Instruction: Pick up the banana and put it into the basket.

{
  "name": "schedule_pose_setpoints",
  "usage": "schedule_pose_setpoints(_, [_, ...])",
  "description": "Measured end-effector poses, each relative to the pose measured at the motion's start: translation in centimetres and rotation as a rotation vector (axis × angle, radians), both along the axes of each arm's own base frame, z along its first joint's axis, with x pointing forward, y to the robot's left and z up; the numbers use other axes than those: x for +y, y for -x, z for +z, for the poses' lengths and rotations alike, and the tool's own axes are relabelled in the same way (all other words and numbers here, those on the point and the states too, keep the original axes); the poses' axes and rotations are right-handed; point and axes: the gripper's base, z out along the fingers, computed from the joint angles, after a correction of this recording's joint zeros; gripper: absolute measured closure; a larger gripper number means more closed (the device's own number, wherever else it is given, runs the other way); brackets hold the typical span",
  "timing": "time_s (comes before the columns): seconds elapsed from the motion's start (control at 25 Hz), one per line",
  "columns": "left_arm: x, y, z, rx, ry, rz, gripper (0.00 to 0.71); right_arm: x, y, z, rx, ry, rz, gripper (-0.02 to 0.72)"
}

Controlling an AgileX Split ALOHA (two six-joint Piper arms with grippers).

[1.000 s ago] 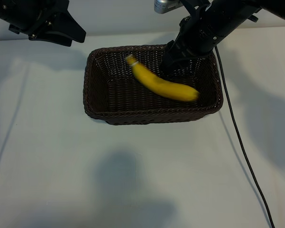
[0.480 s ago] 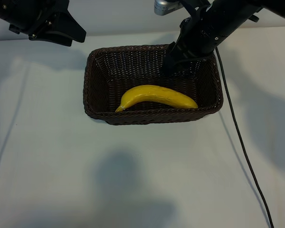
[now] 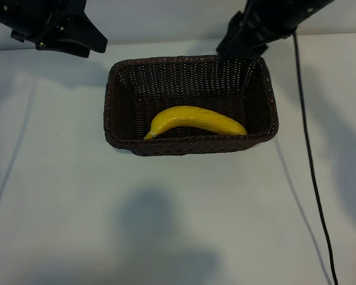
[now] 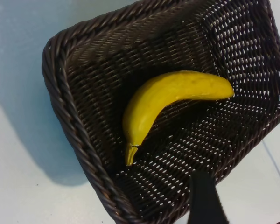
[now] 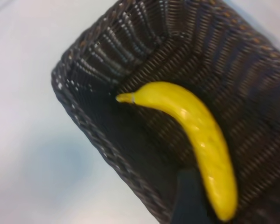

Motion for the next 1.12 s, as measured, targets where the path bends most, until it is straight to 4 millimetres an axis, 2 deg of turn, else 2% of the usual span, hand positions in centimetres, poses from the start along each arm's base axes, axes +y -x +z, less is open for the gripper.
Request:
schedule_pose_setpoints(0.44, [0.0, 0.0, 0.0, 0.0, 0.001, 0.0, 0.257, -3.3, 0.0, 0.6, 0.079, -0.052, 0.045, 0.179])
schedule_pose_setpoints(0.76, [0.0, 0.0, 0.0, 0.0, 0.002, 0.0, 0.257, -3.4, 0.6, 1.0, 0.043, -0.031, 0.156, 0.178])
schedule_pose_setpoints(1.12, [0.0, 0.0, 0.0, 0.0, 0.002, 0.0, 0.257, -3.5, 0.6, 0.9, 0.035, -0.011, 0.17, 0.178])
